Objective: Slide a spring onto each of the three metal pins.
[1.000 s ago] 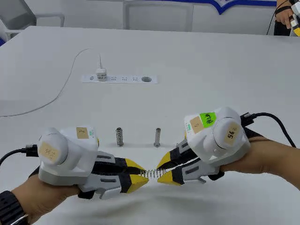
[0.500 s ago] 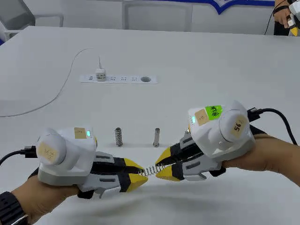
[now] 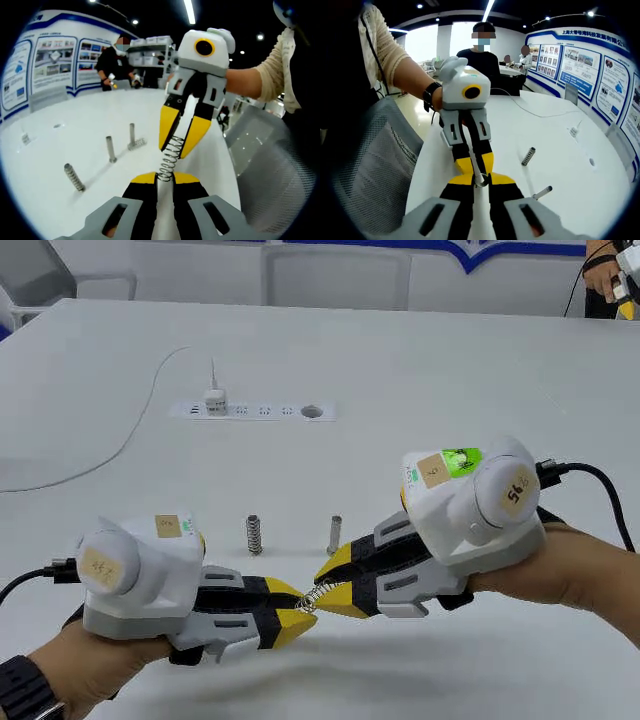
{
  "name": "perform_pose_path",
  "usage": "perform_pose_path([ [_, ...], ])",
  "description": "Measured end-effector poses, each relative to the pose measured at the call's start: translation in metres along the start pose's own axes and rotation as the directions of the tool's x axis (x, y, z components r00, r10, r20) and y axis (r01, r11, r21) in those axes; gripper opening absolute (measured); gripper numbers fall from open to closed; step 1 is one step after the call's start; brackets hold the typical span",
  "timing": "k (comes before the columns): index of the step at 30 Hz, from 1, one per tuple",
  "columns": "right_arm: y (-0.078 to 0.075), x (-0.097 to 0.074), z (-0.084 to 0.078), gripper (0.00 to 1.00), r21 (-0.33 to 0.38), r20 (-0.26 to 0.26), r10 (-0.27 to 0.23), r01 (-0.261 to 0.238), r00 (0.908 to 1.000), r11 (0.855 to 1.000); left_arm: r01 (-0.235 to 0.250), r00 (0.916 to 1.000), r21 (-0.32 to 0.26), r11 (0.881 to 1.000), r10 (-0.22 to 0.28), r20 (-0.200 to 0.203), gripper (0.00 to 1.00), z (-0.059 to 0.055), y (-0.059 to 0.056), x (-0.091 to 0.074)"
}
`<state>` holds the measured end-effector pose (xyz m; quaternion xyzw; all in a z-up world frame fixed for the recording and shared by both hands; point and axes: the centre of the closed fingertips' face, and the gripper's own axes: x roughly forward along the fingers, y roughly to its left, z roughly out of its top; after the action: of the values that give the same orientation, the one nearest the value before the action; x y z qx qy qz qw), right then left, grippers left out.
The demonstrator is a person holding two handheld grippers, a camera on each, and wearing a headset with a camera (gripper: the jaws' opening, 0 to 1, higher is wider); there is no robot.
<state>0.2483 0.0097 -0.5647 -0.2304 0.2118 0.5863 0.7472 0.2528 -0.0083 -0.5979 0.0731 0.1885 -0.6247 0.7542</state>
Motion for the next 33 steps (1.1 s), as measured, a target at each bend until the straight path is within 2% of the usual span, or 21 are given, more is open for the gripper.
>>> perform_pose_path([
  [19,-0.007,0.002,0.008,0.11,0.031,0.032,-0.030,0.029,0.9991,0.999,0.008,0.9999,-0.012,1.000,-0.007,0.014,0.10,0.006,-0.001,0.014],
  [28,-0.015,0.000,0.007,0.11,0.075,0.054,-0.060,0.056,0.9967,0.996,-0.042,0.9990,0.021,0.999,0.042,0.019,0.12,0.007,0.009,0.012],
  [33,-0.020,-0.003,0.009,0.11,0.092,0.065,-0.076,0.069,0.9950,0.993,-0.059,0.9982,0.030,0.998,0.059,0.008,0.15,0.004,0.012,0.010],
])
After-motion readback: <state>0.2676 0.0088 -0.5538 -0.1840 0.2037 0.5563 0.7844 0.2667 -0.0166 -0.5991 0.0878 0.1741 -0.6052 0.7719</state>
